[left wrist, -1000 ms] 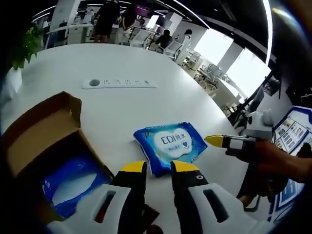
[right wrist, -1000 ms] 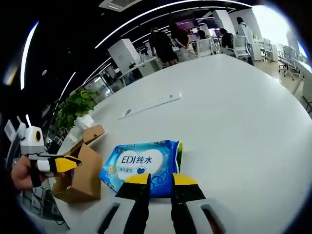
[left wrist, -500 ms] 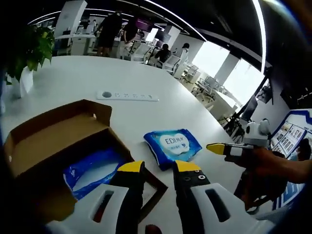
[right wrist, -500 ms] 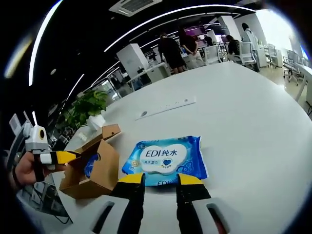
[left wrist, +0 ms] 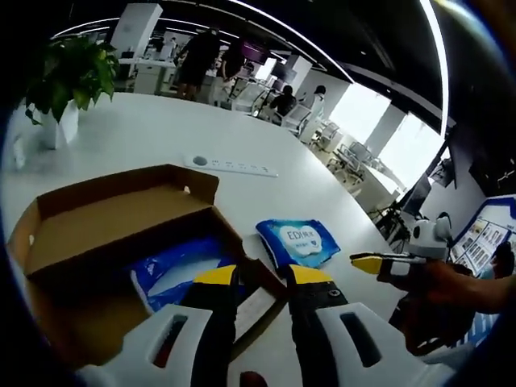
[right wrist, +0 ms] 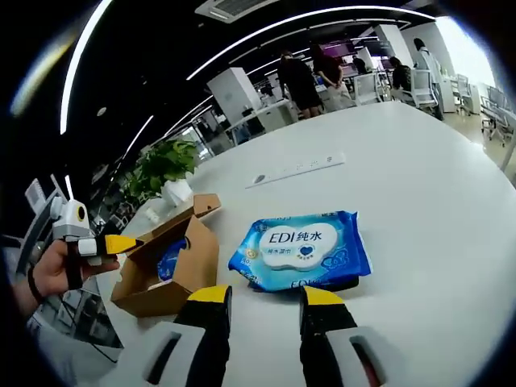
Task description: Operate the shoe box by opening the lid, removing the specified soft item, and placing it in the target area until the item is outside and the box remains undamaged.
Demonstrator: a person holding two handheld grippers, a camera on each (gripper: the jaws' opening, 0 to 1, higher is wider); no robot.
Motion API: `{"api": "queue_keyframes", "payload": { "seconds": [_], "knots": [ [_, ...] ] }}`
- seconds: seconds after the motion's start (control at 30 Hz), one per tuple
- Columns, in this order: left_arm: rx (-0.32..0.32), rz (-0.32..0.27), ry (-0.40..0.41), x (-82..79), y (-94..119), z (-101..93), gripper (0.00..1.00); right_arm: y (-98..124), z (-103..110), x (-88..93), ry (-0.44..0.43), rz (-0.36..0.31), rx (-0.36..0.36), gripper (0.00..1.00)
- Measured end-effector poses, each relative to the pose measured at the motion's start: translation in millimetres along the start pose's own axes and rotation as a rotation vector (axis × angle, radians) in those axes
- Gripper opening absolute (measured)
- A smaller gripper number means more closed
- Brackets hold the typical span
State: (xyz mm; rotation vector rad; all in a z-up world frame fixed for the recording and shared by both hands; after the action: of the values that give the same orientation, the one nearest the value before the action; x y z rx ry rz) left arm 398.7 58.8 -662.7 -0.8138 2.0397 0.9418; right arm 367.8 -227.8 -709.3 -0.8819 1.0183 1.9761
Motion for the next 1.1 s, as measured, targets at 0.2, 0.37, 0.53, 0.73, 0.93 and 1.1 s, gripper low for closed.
{"api": "queue_keyframes", "payload": {
  "seconds": [0.2,0.37,0.53,0.73,0.93,1.1],
  "knots": [
    [0.007,-0.016,0.015,-2.2,-1,-1.2,0.23,7,2,1.0,-0.009,0.007,-0.015,0.29],
    [0.002,-0.018,-0.001,-3.0,2,-2.9,0.23,8,0,1.5,0.012,0.021,-0.032,0.3],
    [-0.019,-0.019,-0.009,-1.4,9,2.2,0.23,8,-1,4.0,0.004,0.026,-0.043,0.31],
    [-0.045,-0.034,-0.021,-3.9,17,7.3,0.25,8,3,2.7,0.007,0.019,-0.071,0.32],
    [-0.055,-0.037,-0.07,-5.0,27,7.7,0.28,6,9,5.0,0.016,0.036,-0.106,0.33],
    [-0.073,-0.052,-0.087,-5.6,37,12.0,0.31,3,14,9.2,0.023,0.053,-0.13,0.36]
  ]
}}
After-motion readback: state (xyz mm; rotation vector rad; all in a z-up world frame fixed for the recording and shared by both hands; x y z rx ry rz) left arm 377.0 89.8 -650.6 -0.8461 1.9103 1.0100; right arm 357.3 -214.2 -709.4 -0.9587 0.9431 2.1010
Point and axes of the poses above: the point that each gripper's makers call its tool centre point, and the gripper's own axes: y roughly backward along the fingers, z roughly to its left, x roughly out of its underside, the point moved 8 cm from there along y, roughly backward along the fingers, and after that the axes turned 14 degrees about -z, right-handed, at the moved point
